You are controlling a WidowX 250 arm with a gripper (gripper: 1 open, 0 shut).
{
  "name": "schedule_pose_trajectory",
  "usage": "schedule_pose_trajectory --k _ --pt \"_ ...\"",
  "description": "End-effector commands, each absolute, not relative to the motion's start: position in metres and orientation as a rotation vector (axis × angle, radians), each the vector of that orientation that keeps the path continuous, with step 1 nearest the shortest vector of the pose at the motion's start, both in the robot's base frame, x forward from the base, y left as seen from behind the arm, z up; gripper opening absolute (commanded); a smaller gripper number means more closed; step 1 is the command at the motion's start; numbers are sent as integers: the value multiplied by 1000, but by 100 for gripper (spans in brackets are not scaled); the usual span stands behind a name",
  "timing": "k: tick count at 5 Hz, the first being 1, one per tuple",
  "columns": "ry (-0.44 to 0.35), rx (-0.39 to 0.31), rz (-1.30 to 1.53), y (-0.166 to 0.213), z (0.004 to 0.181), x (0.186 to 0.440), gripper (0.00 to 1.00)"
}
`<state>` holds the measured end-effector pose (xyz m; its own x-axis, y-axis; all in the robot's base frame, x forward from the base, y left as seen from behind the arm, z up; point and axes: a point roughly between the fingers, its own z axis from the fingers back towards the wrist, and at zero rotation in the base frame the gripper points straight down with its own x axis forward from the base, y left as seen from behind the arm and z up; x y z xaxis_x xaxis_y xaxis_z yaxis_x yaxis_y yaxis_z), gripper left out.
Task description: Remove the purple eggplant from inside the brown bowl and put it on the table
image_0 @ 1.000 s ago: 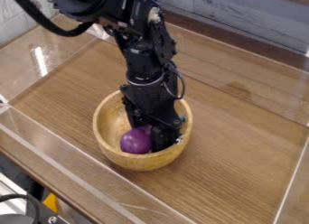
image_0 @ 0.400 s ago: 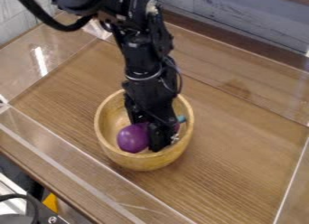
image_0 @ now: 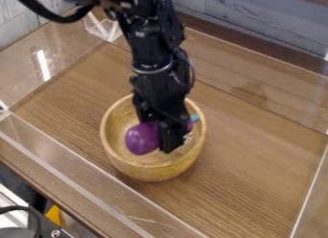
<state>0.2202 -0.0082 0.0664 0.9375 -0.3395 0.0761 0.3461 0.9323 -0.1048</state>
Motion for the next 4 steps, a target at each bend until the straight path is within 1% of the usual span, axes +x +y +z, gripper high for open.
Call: schedule_pose_trajectory --k 1,2,4 --pt "-120 -101 -319 -8 89 232 0" --pt "-128 -102 -278 -9 99 233 0" --pt "-139 -115 -259 -25 111 227 0"
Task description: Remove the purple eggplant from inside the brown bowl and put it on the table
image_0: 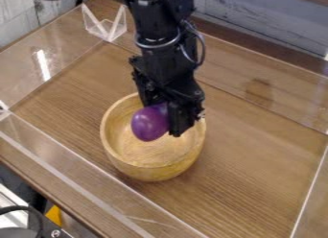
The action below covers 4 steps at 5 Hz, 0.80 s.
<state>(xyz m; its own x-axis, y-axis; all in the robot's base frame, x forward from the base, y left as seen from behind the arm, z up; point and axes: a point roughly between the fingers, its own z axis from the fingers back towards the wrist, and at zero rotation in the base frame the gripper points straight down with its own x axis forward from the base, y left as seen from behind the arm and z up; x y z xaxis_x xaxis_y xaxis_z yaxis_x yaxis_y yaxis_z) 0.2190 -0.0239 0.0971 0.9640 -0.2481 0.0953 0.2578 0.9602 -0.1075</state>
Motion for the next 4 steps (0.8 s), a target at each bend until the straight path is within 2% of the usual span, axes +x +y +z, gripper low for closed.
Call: schedule_pose_trajectory --k 1,4 --pt "-142 -121 -261 -31 114 227 0" --pt "-139 -139 -280 -68 114 232 0"
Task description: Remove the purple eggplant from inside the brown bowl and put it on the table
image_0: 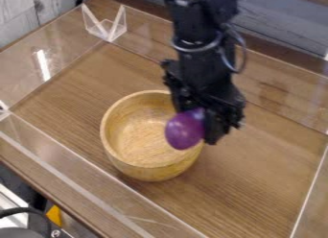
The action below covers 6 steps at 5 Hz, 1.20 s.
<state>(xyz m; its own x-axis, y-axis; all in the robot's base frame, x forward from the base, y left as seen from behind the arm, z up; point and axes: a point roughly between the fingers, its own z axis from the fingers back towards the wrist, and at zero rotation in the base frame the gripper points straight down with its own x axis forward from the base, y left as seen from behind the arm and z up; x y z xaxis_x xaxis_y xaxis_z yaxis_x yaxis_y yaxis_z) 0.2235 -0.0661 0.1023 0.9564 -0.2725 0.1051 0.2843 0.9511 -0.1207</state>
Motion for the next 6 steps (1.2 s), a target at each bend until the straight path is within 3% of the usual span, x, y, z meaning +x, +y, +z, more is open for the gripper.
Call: schedule_pose_trajectory --k 1,2,4,6 --pt "-127 -153 -322 -90 112 226 0" --pt "-114 -171 -371 -107 107 219 0" --pt "-97 -189 -401 -127 59 209 0" --pt "-103 -186 -386 -131 58 216 0"
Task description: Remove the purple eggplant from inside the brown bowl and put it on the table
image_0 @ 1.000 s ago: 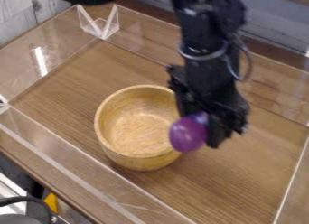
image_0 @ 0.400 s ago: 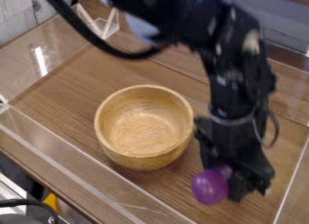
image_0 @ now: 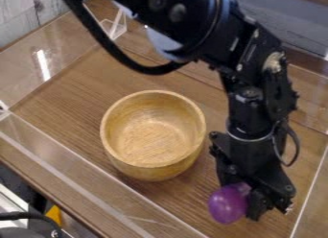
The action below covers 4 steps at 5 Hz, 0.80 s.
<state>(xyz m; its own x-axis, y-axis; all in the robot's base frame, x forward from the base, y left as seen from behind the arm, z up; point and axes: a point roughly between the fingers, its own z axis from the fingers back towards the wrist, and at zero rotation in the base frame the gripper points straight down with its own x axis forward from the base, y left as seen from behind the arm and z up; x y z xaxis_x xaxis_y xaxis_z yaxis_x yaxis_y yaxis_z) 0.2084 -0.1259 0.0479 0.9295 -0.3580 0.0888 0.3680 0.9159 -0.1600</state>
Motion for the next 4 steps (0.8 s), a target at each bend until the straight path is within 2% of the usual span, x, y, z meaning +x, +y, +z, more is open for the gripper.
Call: schedule_pose_trajectory --k 1,4 --pt "-101 -188 -373 -123 54 214 0" --pt "-75 -185 -316 -105 38 208 0"
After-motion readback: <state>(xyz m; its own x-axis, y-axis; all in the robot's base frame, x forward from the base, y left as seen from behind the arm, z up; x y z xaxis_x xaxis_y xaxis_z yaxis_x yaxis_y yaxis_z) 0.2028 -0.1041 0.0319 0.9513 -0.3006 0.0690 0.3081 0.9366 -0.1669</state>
